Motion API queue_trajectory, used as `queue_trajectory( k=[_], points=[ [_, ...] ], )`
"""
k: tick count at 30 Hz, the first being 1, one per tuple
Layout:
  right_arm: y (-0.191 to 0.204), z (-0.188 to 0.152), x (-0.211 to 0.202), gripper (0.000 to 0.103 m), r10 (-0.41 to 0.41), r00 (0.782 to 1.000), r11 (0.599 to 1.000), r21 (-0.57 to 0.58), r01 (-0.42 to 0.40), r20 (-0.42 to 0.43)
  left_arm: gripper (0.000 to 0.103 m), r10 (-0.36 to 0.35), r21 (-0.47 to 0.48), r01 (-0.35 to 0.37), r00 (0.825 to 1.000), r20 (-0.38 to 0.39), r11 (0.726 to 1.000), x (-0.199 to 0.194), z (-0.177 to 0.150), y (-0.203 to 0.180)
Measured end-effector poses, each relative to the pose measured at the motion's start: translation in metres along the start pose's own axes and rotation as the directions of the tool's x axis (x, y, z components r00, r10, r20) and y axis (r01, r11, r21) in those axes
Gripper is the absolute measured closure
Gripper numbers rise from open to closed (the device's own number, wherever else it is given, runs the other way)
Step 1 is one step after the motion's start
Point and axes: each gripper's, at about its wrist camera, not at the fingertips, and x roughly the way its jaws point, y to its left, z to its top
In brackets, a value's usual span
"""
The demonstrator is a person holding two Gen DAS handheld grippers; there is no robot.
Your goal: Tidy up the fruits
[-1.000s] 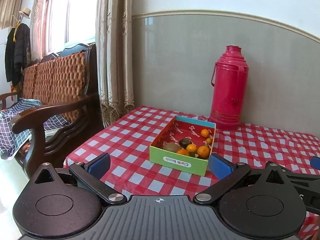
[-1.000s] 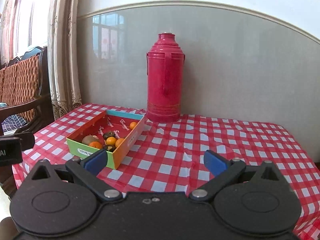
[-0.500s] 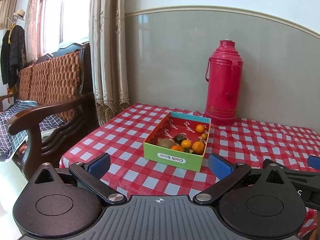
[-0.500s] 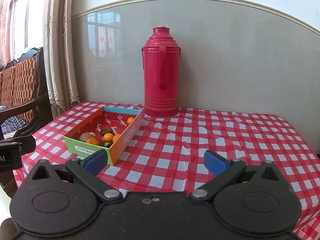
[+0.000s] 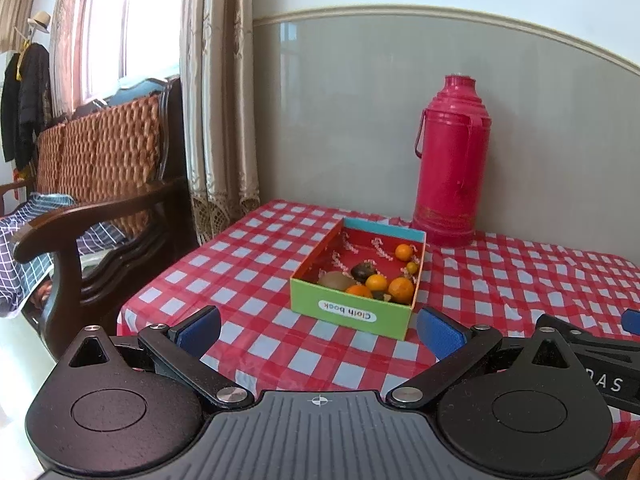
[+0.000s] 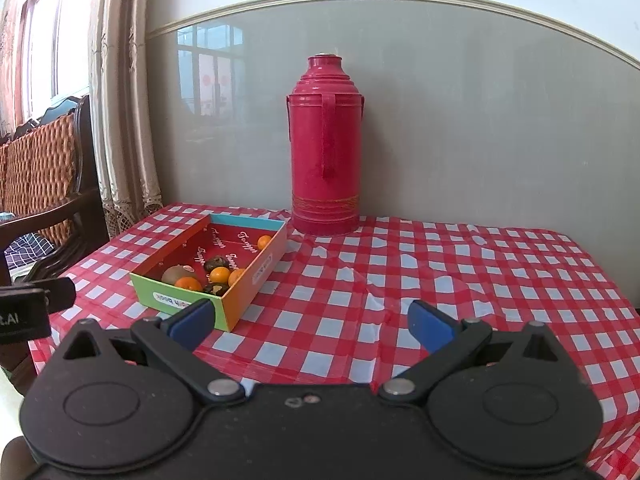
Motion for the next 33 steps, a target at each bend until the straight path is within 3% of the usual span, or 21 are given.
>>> queue_trajectory(
  k=[5, 10, 16, 33],
  points=[
    [0.0006, 0.0001, 0.001, 0.006, 0.006, 1.0, 1.0, -0.003, -0.006, 0.0, 0.0, -0.034, -0.021, 0.034, 0.999, -0.003, 0.999, 0.0023, -0.0005, 0.0045],
    [0.0007, 0.0006, 0.0014, 0.006, 0.008, 1.0, 1.0, -0.007, -0.008, 0.0, 0.0, -0.004, -0.008, 0.005, 1.0, 0.02, 1.0, 0.0029, -0.0013, 0.003],
    [0.0024, 0.001, 0.002, 0.006, 0.009, 1.0, 1.0, -0.016, -0.009, 0.001, 0.0, -0.04, -0.006, 0.04, 0.999, 0.017, 0.999, 0.004, 0.0004, 0.0048],
    [0.0061, 0.0027, 0.0063, 0.006, 0.009, 1.0, 0.999, -0.033, -0.009, 0.007, 0.0, -0.056, 0.017, 0.056, 0.998, 0.004, 0.998, 0.006, 0.0034, -0.0019]
  ],
)
